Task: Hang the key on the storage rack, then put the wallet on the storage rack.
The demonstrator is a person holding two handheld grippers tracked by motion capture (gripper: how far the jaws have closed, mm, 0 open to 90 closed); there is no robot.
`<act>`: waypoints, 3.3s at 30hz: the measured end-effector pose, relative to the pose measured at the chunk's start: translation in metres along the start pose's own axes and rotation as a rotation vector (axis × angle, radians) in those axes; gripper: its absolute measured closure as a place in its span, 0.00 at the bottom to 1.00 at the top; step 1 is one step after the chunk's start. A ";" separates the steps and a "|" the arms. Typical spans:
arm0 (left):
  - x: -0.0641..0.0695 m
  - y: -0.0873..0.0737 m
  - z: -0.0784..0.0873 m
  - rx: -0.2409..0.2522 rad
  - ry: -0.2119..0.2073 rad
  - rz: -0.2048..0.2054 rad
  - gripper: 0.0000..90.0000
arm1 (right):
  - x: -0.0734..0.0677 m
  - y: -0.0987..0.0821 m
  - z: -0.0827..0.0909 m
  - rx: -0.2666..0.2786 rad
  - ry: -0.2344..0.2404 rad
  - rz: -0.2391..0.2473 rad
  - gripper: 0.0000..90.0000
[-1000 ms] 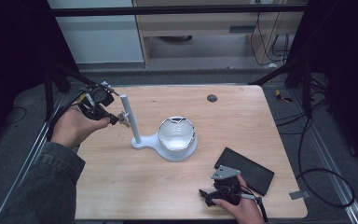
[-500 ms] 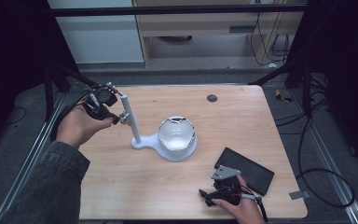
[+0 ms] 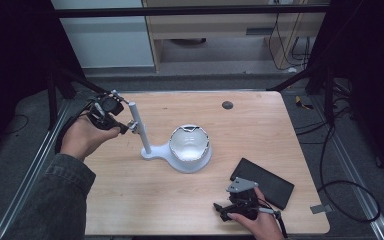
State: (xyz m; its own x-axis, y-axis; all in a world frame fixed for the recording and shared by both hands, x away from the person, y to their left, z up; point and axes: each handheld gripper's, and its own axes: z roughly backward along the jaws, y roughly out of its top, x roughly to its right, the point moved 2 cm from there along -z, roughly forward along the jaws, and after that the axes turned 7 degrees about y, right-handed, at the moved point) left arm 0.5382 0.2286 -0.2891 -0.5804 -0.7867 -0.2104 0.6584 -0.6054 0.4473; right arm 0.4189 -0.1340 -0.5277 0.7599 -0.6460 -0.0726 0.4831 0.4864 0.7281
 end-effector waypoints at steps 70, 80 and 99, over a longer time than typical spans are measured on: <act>0.156 -0.012 0.010 0.256 -0.164 -0.204 0.12 | 0.005 0.001 0.063 0.109 -0.123 0.060 0.14; 0.189 -0.008 -0.025 0.283 -0.240 -0.228 0.14 | 0.010 -0.012 0.078 0.103 -0.153 0.045 0.15; 0.246 0.004 -0.096 0.364 -0.349 -0.227 0.21 | 0.033 -0.043 0.110 0.095 -0.237 -0.028 0.20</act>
State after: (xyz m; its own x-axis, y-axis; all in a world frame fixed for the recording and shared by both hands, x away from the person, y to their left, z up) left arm 0.4445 0.0207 -0.4228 -0.8539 -0.5166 -0.0635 0.3258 -0.6257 0.7088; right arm 0.3753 -0.2411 -0.4860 0.6181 -0.7838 0.0600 0.4508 0.4159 0.7898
